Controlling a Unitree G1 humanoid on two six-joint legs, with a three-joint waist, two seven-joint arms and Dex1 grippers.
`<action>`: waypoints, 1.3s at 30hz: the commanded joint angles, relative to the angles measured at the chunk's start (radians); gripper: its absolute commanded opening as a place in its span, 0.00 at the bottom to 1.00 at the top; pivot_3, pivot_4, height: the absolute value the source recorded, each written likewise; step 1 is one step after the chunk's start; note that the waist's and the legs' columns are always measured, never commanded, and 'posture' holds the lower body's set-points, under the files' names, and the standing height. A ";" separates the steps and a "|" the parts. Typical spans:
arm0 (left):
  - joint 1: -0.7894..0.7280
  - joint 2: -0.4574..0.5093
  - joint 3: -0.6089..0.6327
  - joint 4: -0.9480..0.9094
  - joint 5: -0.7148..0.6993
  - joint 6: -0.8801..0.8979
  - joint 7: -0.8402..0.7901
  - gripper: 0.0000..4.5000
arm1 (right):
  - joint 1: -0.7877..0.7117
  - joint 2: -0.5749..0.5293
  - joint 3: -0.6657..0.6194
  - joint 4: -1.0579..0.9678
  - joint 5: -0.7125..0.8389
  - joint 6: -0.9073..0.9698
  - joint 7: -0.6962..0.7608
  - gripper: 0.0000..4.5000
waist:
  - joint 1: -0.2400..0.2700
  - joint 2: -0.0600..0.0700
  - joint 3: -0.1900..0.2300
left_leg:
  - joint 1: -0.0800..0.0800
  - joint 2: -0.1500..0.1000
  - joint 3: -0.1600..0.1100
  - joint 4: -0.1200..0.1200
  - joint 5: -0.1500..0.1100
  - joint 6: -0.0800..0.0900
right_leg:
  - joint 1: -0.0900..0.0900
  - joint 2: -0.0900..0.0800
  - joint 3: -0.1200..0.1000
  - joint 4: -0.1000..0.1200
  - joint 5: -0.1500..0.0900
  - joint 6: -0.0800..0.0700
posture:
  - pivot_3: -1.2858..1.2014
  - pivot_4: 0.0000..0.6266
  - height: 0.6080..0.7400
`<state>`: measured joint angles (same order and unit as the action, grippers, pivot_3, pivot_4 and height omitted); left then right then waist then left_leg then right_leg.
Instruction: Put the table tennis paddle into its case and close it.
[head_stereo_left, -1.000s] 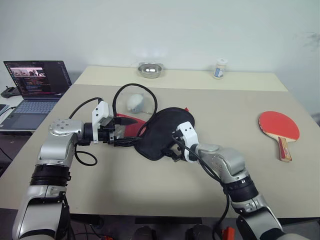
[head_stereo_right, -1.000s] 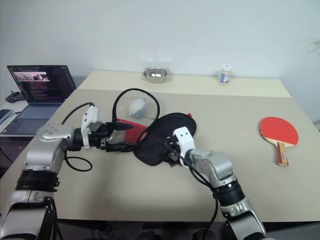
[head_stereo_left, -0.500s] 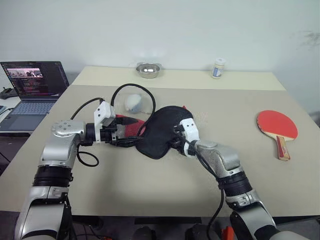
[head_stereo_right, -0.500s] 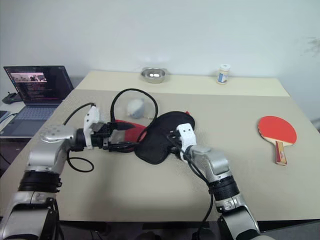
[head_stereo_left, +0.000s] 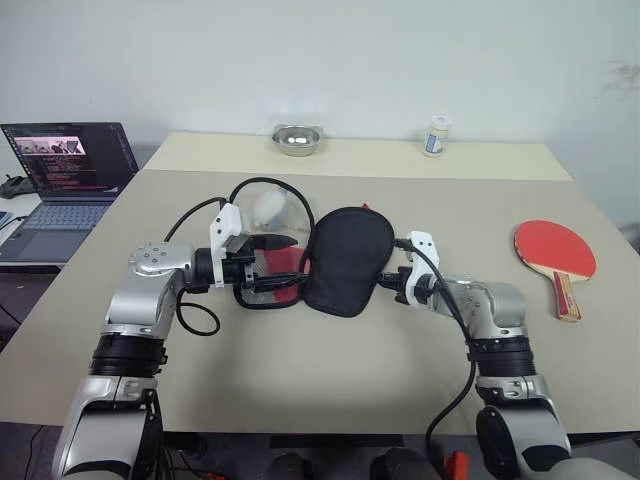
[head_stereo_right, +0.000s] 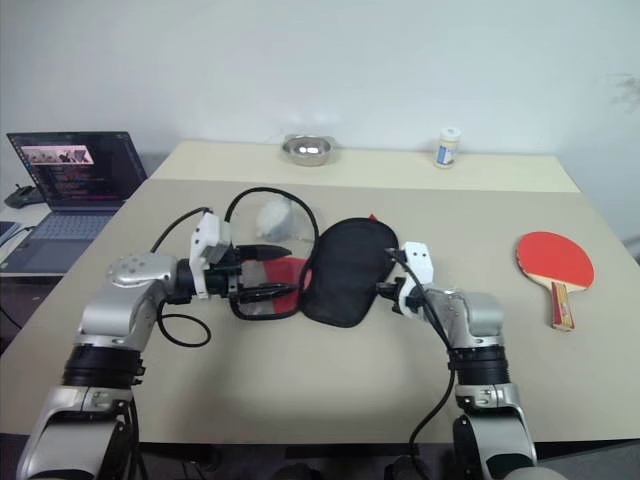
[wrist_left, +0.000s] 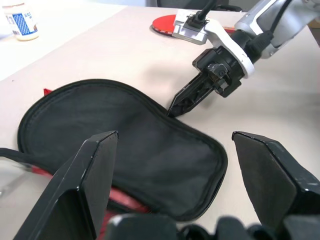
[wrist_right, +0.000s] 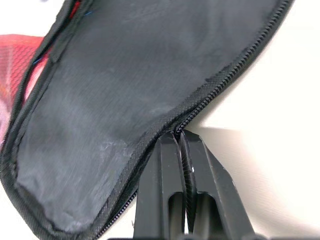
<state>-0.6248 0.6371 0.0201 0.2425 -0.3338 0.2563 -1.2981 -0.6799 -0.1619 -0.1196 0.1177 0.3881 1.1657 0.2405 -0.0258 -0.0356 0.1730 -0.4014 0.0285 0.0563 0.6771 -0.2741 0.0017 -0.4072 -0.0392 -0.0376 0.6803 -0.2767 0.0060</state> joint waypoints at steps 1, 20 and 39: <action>-0.013 -0.010 -0.006 -0.038 -0.021 -0.005 0.001 0.89 | 0.007 -0.074 -0.032 -0.058 0.018 0.022 0.032 0.01 | 0.000 0.000 0.000 | 0.000 0.000 0.000 0.000 0.000 0.000 | 0.000 0.000 0.000 0.000 0.000 0.000 | 0.52 0.24 1.00; -0.087 -0.072 -0.053 0.021 -0.008 -0.037 -0.011 0.89 | 0.021 -0.333 -0.063 -0.053 0.026 0.030 0.130 0.01 | 0.001 0.001 0.001 | 0.000 0.000 0.000 0.000 0.000 0.000 | 0.000 0.000 0.000 -0.001 0.000 0.000 | 0.52 0.24 1.00; -0.083 -0.135 -0.062 -0.024 -0.028 -0.036 0.015 0.89 | 0.044 -0.461 -0.070 -0.085 -0.061 -0.082 0.141 0.98 | 0.002 0.002 0.001 | 0.000 0.000 0.001 -0.001 0.000 0.000 | 0.000 0.000 0.001 -0.001 0.000 0.000 | 0.52 0.24 1.00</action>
<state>-0.6991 0.5065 -0.0454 0.2767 -0.3355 0.2283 -1.2939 -0.6367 -0.5940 -0.1406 0.0955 0.3303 1.0901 0.3896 -0.0240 -0.0339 0.1742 -0.4022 0.0283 0.0567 0.6765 -0.2742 0.0018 -0.4073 -0.0388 -0.0372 0.6791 -0.2768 0.0062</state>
